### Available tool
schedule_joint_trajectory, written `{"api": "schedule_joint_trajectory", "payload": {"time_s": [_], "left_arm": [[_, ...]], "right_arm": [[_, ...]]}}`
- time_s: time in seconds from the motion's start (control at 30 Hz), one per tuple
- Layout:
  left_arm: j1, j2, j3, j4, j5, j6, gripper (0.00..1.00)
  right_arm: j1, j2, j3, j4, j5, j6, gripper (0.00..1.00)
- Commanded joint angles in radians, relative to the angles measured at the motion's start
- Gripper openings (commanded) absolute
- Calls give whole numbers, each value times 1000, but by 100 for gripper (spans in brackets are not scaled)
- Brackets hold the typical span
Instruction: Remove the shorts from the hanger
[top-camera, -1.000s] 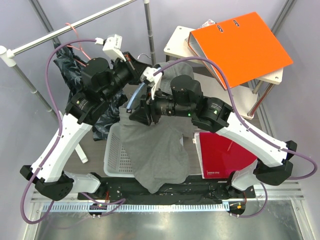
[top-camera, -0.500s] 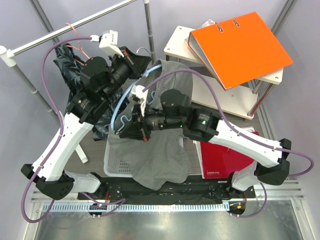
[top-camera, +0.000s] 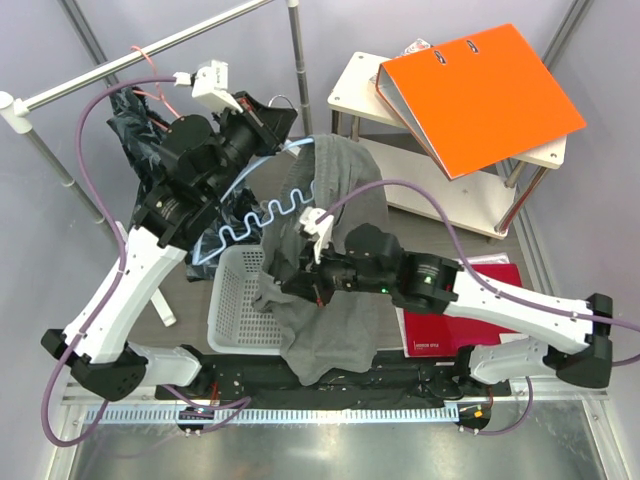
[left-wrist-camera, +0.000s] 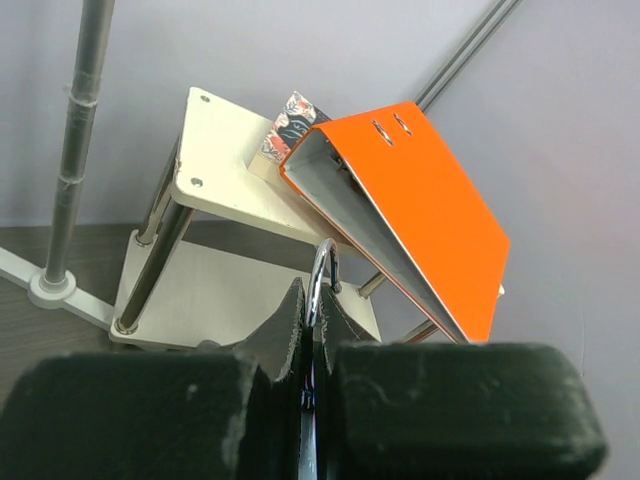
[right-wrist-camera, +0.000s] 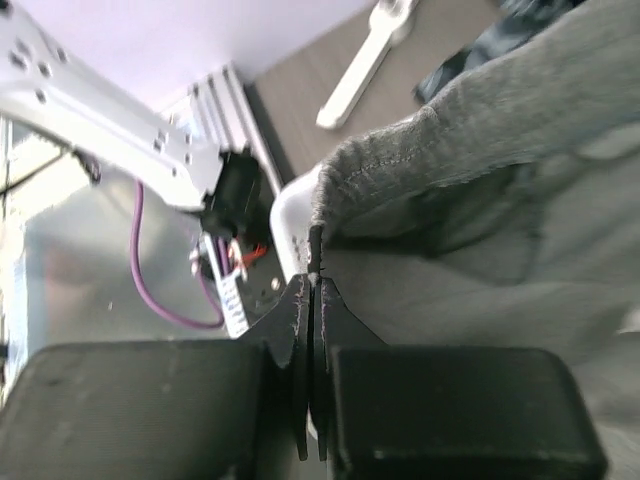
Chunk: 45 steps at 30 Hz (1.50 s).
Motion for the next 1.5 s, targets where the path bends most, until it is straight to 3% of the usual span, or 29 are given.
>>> {"api": "schedule_joint_trajectory", "payload": {"time_s": [0.0, 0.23, 0.4, 0.47, 0.7, 0.8, 0.97, 1.13, 1.33, 1.47], "left_arm": [[4, -113, -3, 33, -27, -20, 0], [6, -239, 58, -349, -116, 51, 0], [4, -235, 203, -617, -70, 4, 0], [6, -256, 204, -650, -51, -13, 0], [4, -455, 29, -586, -147, -13, 0], [4, -544, -23, -538, -151, -13, 0], [4, -615, -34, -552, -156, -15, 0], [6, -693, -54, -556, -162, -7, 0], [4, -764, -69, -598, -219, 4, 0], [4, -784, -80, -619, -260, 31, 0]], "right_arm": [[6, -72, -5, 71, 207, 12, 1], [8, -161, 1, 62, 292, 9, 1], [8, -167, 30, 3, 330, -33, 1], [6, -168, 24, -4, 385, -49, 1], [6, -162, 78, 9, 391, -41, 1], [6, -146, 177, -6, 404, -70, 1], [6, -48, 493, -41, 361, -139, 1], [8, 75, 751, -2, 177, -146, 1], [8, 161, 888, 210, -57, -75, 1], [6, 262, 1016, 328, -92, -40, 1]]}}
